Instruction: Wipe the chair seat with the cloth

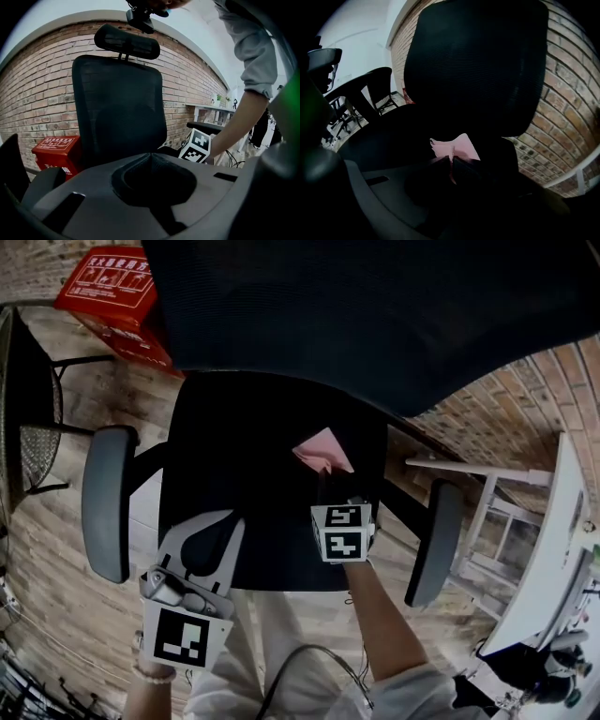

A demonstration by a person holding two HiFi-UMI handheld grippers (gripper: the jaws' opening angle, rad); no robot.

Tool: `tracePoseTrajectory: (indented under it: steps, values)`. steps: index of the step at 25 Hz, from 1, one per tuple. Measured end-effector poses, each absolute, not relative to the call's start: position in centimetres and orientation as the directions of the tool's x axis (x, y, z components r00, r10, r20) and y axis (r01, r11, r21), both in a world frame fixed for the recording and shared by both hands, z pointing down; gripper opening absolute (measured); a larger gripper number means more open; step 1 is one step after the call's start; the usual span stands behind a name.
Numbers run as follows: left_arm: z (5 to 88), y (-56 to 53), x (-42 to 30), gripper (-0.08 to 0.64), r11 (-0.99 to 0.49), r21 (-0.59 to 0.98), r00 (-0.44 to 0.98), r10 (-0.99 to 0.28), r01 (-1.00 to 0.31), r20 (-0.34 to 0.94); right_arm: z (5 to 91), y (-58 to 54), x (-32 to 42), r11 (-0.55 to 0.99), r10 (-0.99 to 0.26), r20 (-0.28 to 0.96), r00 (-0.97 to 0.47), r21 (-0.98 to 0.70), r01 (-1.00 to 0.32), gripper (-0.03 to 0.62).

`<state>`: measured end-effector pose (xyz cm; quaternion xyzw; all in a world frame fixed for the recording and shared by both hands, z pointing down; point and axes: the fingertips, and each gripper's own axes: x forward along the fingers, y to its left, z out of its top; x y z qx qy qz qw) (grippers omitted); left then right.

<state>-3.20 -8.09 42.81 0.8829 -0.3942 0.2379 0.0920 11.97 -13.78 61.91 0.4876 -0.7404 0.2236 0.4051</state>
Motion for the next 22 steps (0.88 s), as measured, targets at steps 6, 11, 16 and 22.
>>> tracePoseTrajectory:
  steps: [6,11,16,22]
  values:
    - [42.9,-8.2,-1.3,0.018,-0.700,-0.022,0.601,-0.629,-0.714,0.493,61.7,-12.3,18.3,0.317,-0.548,0.834,-0.060,0.140,-0.938,0.049]
    - [43.1,-8.1,-0.8,0.018,-0.703,-0.018,0.603,-0.623,-0.711,0.499,61.6,-11.3,21.0,0.266,-0.540,0.841,-0.009,0.161,-0.951,0.049]
    - [43.2,-8.1,-1.5,0.018,-0.695,-0.023,0.594,-0.631,-0.718,0.499,61.9,-11.1,20.1,0.263,-0.528,0.848,-0.040,0.118,-0.958,0.049]
    - [43.4,-7.4,-3.2,0.018,-0.681,-0.023,0.578,-0.639,-0.732,0.508,62.1,-10.8,16.3,0.316,-0.512,0.851,-0.116,0.061,-0.947,0.049]
